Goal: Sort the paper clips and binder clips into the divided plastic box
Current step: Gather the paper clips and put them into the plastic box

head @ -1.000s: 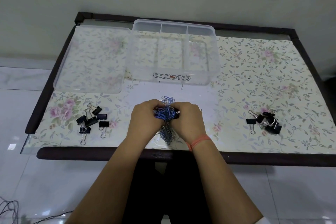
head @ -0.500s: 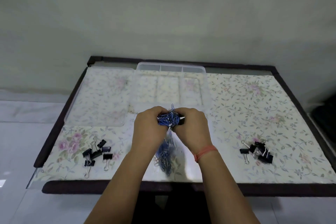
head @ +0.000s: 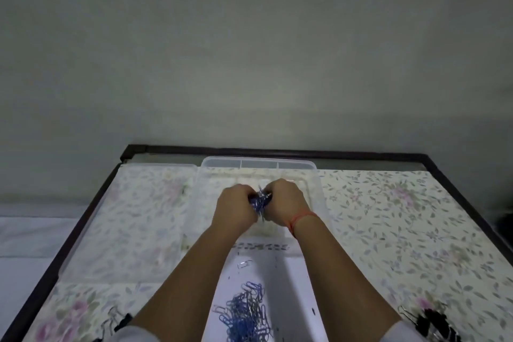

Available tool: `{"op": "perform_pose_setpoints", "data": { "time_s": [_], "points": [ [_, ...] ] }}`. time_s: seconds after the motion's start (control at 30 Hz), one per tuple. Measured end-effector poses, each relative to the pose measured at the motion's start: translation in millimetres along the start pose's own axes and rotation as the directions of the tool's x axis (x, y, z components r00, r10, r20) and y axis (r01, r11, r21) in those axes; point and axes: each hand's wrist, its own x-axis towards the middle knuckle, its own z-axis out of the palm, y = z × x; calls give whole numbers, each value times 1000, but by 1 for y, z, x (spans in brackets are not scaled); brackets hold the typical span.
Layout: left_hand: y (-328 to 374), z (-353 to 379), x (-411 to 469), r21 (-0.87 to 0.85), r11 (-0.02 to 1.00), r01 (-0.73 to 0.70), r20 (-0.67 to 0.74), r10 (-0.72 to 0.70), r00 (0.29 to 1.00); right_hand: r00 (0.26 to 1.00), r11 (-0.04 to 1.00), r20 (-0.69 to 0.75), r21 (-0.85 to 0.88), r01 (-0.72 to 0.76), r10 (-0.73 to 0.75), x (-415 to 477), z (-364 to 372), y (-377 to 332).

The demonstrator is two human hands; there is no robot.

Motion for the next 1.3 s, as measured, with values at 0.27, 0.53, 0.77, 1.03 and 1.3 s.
{"op": "perform_pose_setpoints", "data": {
  "time_s": [0.27,0.53,0.77,1.03,1.3],
  "points": [
    [-9,13,-6,90,995,39,-78,-32,996,990,996,-122,73,-54,63,-13,13,20],
    [-13,15,-102,-131,991,8,-406,-61,912,960,961,-279,264,78,-1,-93,34,27],
    [-62,53,-151,-38,989,143,-223,-148,964,987,983,-56,-112,144,-151,-116,114,35],
    [-84,45,-145,-60,974,218,-120,-224,967,989,969,-8,-201,144,-148,-118,113,33],
    [-81,34,-158,256,964,-68,436,-52,898,982,986,166,-123,112,-91,-158,80,58]
  ]
}}
